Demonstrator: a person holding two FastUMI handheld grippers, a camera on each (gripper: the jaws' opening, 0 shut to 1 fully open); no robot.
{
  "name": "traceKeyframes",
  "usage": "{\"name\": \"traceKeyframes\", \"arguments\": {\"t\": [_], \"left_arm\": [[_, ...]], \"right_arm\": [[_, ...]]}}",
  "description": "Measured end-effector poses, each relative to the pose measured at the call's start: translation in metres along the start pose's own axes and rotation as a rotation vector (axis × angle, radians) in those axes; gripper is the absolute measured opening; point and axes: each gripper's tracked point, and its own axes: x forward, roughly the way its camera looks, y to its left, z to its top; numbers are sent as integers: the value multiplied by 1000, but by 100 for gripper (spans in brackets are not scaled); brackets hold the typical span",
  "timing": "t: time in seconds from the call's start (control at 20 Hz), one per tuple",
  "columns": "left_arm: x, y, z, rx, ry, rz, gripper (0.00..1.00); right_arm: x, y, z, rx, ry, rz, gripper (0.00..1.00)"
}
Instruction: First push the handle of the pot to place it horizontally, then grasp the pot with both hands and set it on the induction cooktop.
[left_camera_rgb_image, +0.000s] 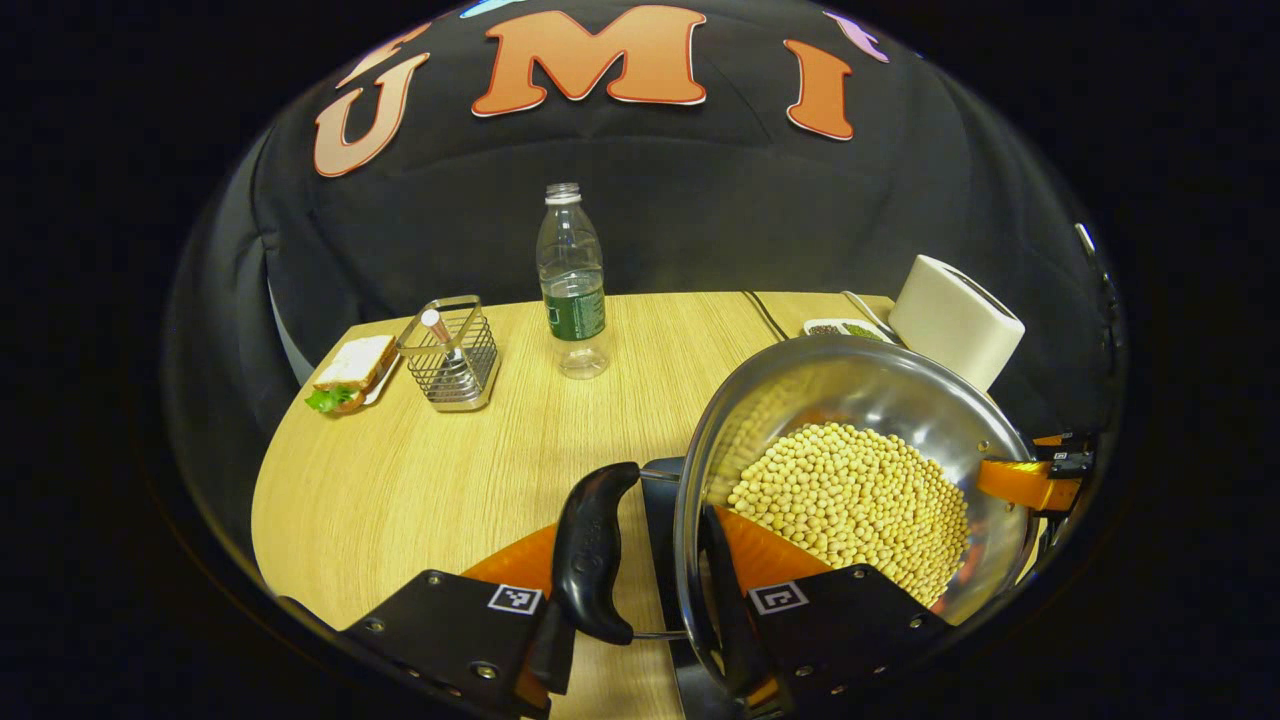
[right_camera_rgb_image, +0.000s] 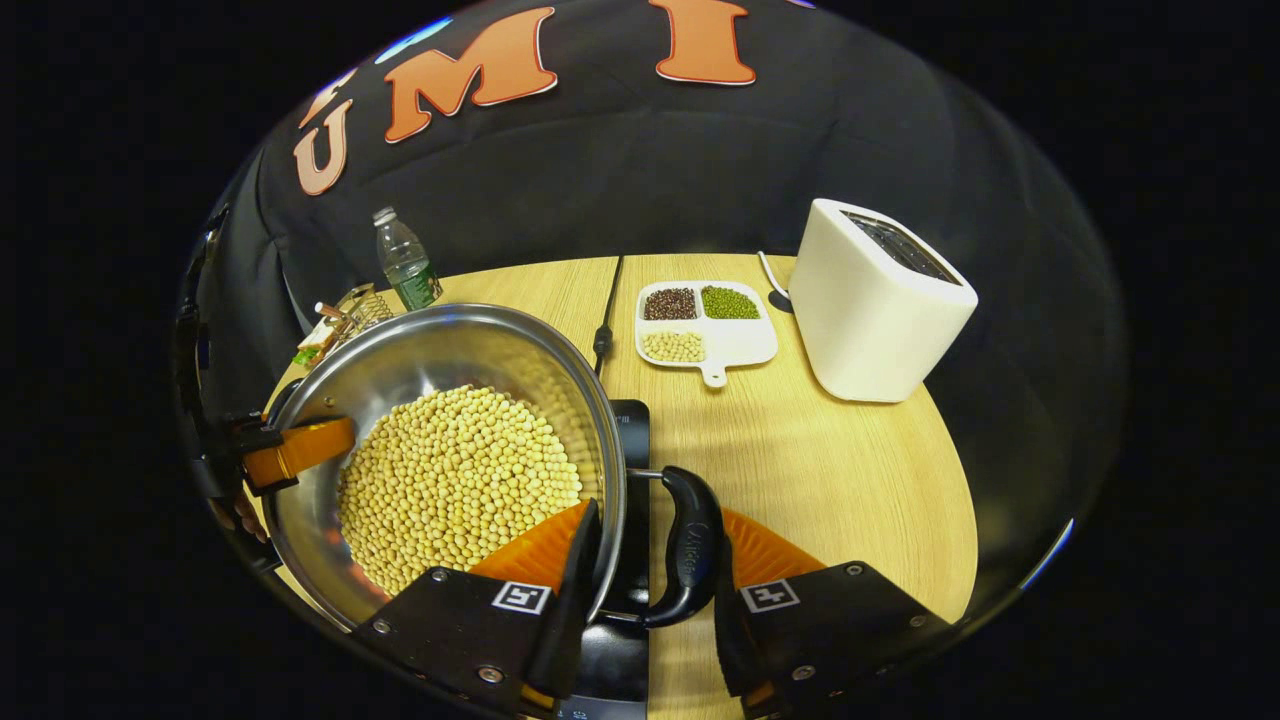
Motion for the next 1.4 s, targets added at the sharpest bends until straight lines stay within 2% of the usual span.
{"name": "traceKeyframes", "arguments": {"t": [0.15,0.2,0.25,0.35,0.4,0.5,0.55,0.6,0.65,0.75,0.8,1.05,1.2,1.4], "left_arm": [[6,-3,-4,-10,7,-11,60],[5,-2,-6,-7,13,-17,56],[6,-2,-7,-13,13,-32,60],[9,-5,-15,-43,36,-57,60],[5,-3,-14,-57,28,-60,56],[5,-4,-17,-55,44,-75,60],[4,-9,-24,-35,60,-105,65],[-3,-7,-28,-6,69,-105,65],[-2,-1,-27,18,58,-85,73],[-10,7,-23,36,38,-63,89],[-18,9,-20,38,27,-53,92],[-74,31,18,47,-126,30,92],[-119,51,58,51,-281,104,90],[-191,63,92,-42,-444,100,89]], "right_arm": [[-4,-1,6,-3,-5,-3,54],[-4,0,1,3,-1,-2,51],[-4,0,3,10,-4,-1,55],[-6,0,6,-8,-20,-9,55],[-7,-1,6,-15,-20,-7,55],[-5,-3,7,-11,-17,10,60],[-6,-1,5,-9,-13,23,64],[-5,0,2,-17,-7,38,65],[-6,-1,1,-24,-6,45,64],[-14,-8,8,-36,-32,44,73],[-19,-12,13,-37,-58,36,75],[-72,-22,47,-78,-214,-3,94],[-116,-26,75,-98,-337,-12,94],[-173,-21,106,-108,-502,2,94]]}}
